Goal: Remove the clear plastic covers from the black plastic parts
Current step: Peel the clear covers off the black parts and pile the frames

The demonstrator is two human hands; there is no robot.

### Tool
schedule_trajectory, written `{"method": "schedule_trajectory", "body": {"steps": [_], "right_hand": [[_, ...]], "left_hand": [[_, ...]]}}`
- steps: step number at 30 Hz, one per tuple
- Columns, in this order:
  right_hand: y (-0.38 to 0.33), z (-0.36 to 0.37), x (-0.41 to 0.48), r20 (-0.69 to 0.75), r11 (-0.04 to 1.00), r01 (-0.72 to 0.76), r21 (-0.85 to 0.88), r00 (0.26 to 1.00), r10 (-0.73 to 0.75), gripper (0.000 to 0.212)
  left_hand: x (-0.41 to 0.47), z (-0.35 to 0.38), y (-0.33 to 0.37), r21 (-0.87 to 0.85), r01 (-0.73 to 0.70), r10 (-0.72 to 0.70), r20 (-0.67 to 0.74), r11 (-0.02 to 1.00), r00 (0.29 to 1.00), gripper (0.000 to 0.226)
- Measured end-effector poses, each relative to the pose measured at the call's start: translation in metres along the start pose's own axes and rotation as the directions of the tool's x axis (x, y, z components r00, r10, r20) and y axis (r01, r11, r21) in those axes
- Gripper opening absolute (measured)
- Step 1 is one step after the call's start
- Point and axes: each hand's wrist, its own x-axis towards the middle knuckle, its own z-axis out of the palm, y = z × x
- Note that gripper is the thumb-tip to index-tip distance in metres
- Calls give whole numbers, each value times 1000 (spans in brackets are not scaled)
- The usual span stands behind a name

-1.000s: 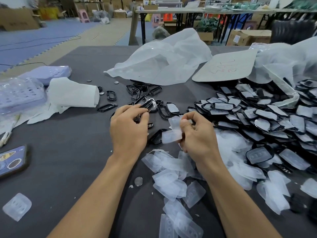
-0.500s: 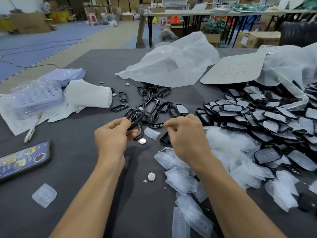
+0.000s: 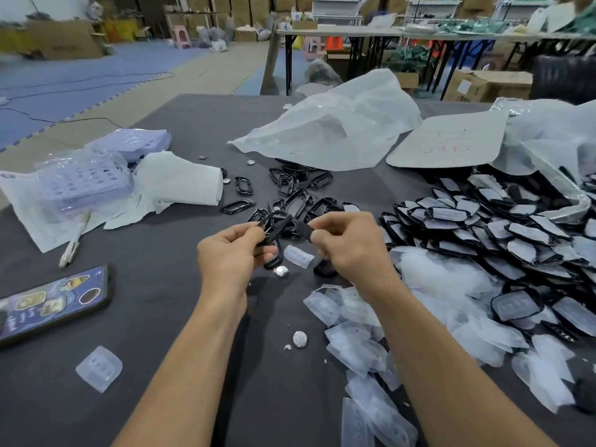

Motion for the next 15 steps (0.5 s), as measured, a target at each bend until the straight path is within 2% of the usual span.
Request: {"method": "schedule_trajectory", "body": {"steps": [2,4,9,15], "right_hand": [[1,-7,-22,69,927,-75,368,996,54,18],[2,-12,-38,131,860,-120,496,989,62,22],[-1,-16,-44,140,825,-135,548,988,68,11],[7,-18,-44,66,879,-87,469,996,63,14]], "left_hand": [[-3,2,-1,36,1,-4,79,999,997,10],[-8,5,-1,65,7,-19,171,998,985,9],[-16,7,-1,115,2,-38,315,993,948,10],[-20,13,-3,118,5,-47,354,993,934,12]]}}
